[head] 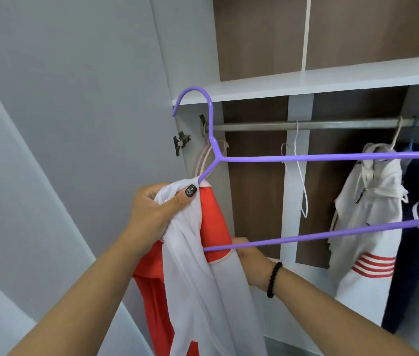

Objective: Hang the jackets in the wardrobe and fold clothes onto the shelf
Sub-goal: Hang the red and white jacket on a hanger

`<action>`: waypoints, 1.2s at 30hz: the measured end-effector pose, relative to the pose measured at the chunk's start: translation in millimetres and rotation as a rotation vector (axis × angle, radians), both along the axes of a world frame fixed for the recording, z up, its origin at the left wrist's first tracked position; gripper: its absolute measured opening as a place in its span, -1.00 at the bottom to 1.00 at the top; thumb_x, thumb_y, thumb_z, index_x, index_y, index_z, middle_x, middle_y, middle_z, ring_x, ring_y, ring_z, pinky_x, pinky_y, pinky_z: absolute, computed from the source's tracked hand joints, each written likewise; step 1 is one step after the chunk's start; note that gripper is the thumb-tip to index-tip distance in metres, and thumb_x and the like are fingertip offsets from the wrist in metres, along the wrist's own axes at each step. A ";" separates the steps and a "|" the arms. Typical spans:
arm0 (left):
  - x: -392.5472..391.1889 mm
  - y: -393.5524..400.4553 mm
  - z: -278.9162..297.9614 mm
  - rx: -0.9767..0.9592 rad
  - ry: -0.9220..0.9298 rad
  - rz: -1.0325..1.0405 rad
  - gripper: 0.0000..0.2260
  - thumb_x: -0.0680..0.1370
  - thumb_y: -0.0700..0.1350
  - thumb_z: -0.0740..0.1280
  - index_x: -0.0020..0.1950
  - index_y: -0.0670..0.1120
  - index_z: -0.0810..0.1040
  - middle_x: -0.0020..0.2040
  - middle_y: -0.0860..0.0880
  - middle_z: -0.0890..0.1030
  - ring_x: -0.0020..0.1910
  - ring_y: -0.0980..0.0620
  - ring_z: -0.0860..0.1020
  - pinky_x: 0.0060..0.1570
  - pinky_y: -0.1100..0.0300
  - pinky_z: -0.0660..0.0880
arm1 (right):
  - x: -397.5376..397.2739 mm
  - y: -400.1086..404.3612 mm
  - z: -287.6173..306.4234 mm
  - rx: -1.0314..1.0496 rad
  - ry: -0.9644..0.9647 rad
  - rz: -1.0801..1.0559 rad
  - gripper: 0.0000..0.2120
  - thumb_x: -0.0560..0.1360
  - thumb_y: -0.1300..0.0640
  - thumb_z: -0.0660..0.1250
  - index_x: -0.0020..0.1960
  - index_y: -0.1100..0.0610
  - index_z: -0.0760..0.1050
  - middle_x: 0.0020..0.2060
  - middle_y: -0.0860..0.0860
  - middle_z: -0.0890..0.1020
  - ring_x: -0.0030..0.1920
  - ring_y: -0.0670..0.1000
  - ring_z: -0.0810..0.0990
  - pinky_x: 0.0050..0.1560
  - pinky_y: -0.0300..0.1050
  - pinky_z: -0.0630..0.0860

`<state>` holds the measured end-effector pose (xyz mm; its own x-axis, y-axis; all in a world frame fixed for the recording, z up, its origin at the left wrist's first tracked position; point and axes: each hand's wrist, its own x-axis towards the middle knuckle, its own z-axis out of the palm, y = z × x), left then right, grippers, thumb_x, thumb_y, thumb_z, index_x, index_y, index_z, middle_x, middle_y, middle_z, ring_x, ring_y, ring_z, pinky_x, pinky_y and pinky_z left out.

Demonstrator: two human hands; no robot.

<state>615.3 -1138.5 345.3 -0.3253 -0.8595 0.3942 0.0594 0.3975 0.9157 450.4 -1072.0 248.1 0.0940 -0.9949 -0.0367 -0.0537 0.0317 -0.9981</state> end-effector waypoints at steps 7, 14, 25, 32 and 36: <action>20.4 -31.3 -15.0 -0.046 -0.034 -0.025 -0.37 0.16 0.19 0.54 -0.20 -0.38 0.53 -0.28 -0.16 0.50 -0.27 -0.04 0.44 -0.26 0.12 0.37 | -66.3 18.0 12.3 -0.142 0.865 -0.161 -0.70 0.35 -0.13 0.49 -0.28 0.09 0.53 -0.37 0.00 0.54 -0.36 -0.12 0.46 -0.31 -0.19 0.44; 17.3 -41.7 -19.6 -0.143 -0.176 -0.004 -0.45 0.12 0.24 0.51 -0.45 -0.19 0.36 -0.48 0.01 0.31 -0.49 0.10 0.27 -0.54 0.31 0.19 | -152.2 64.7 21.6 -0.456 0.980 -0.733 -0.77 0.35 0.23 0.54 -0.36 0.00 0.56 -0.33 -0.04 0.49 -0.31 -0.07 0.49 -0.25 -0.33 0.40; 3.1 -39.4 -19.9 -0.496 -0.492 0.102 -0.52 0.30 0.14 0.52 -0.44 -0.08 0.27 -0.55 0.09 0.20 -0.54 0.16 0.16 -0.56 0.31 0.11 | -204.1 89.2 49.4 -0.361 1.027 -0.948 -0.72 0.28 0.32 0.45 -0.33 0.02 0.42 -0.45 -0.05 0.55 -0.39 -0.01 0.52 -0.32 -0.27 0.41; -29.3 -36.9 -24.1 -0.561 -0.567 0.294 -0.60 0.35 0.13 0.52 -0.41 0.02 0.33 -0.53 0.03 0.28 -0.51 0.06 0.23 -0.52 0.24 0.22 | -213.2 72.8 80.5 -0.267 0.988 -0.917 -0.75 0.27 0.06 0.58 -0.38 0.09 0.52 -0.51 -0.10 0.50 -0.45 -0.12 0.44 -0.40 -0.40 0.36; -52.3 -17.0 -25.6 -0.573 -0.533 0.357 -0.64 0.37 0.11 0.50 -0.42 0.08 0.34 -0.49 0.06 0.39 -0.53 0.04 0.32 -0.51 0.19 0.30 | -191.8 70.3 92.8 -0.220 0.492 -0.833 -0.82 0.27 0.13 0.58 -0.29 0.15 0.60 -0.46 -0.01 0.58 -0.41 -0.07 0.50 -0.36 -0.26 0.44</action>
